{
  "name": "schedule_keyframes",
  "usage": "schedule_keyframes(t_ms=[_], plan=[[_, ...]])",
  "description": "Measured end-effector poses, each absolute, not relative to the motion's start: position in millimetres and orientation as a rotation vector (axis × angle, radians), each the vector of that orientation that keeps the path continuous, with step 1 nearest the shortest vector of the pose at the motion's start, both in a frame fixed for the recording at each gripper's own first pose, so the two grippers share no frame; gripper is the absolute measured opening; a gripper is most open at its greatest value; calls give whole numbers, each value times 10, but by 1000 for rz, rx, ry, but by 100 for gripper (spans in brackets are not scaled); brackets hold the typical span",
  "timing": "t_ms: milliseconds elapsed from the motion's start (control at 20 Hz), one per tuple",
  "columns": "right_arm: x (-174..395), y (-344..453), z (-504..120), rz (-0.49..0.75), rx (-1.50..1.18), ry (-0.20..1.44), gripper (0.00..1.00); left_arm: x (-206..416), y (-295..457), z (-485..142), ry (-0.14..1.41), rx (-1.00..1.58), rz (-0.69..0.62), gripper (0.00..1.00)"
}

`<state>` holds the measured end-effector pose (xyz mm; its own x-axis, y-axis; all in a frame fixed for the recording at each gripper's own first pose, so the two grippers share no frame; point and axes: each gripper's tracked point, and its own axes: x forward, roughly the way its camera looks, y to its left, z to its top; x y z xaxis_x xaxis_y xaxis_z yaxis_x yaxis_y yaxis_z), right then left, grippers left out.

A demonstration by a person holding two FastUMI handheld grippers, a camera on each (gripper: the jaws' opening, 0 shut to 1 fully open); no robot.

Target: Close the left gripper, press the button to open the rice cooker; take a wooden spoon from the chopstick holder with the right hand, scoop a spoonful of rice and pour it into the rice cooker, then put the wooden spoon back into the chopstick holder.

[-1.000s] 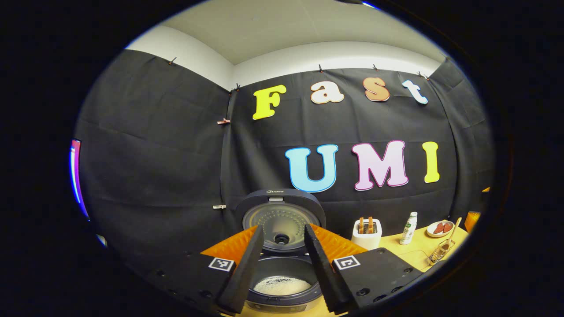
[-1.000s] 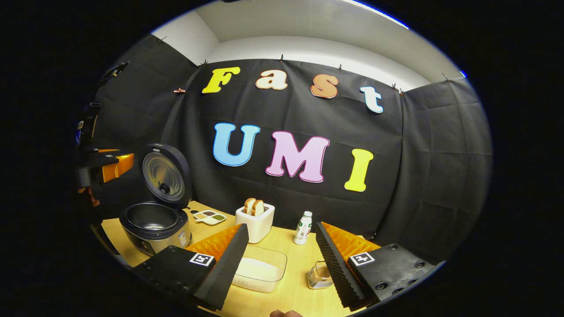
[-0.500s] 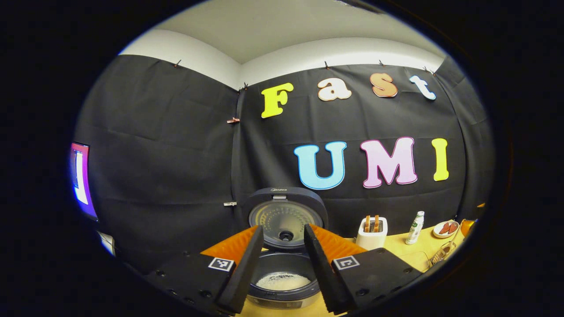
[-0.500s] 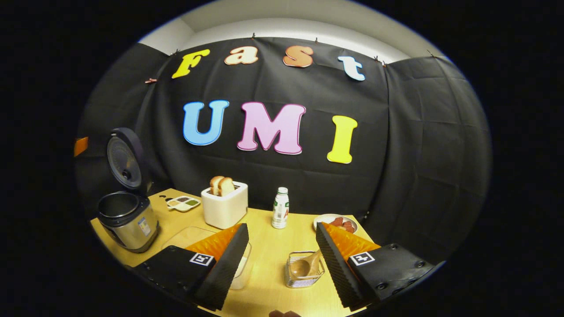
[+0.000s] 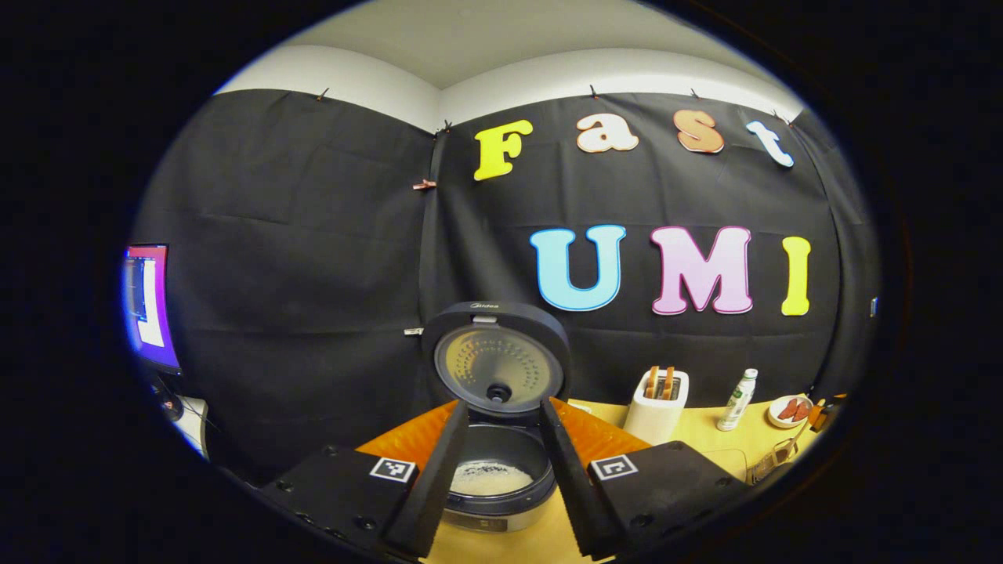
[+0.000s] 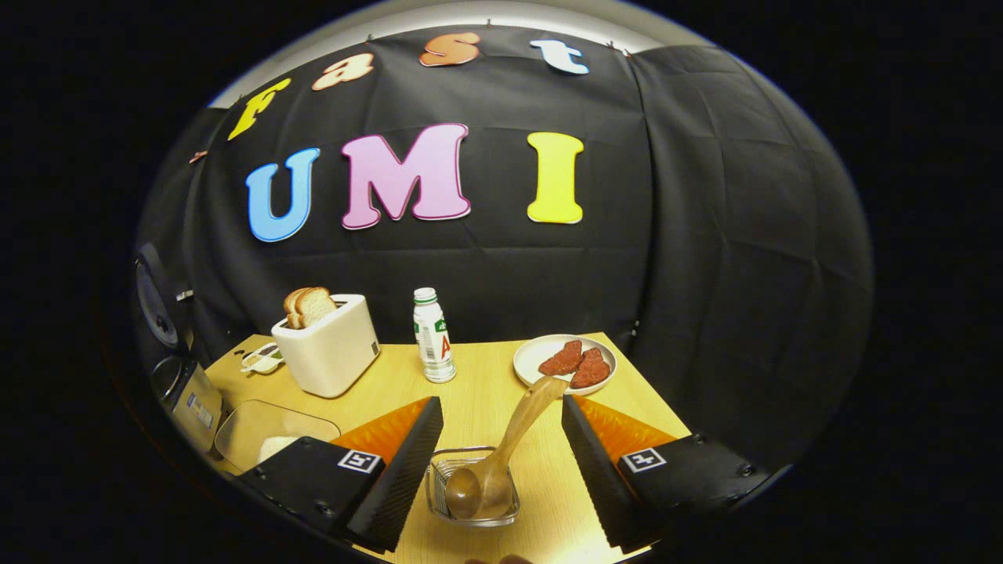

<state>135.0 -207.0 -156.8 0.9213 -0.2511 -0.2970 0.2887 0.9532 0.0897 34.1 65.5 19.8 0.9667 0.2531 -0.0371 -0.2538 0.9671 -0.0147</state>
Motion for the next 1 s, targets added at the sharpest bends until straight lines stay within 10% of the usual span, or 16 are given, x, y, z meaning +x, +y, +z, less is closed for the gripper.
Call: schedule_keyframes(t_ms=[250, 600, 1000], plan=[[1572, -2157, -1980, -268, 210, 372, 89, 290, 505, 302, 33, 53, 259, 66], [1682, -2115, -2047, -260, 216, 396, 24, 287, 345, 217, 100, 62, 258, 55], [1616, -1879, -1826, -199, 204, 362, 12, 206, 430, 231, 98, 66, 259, 54]])
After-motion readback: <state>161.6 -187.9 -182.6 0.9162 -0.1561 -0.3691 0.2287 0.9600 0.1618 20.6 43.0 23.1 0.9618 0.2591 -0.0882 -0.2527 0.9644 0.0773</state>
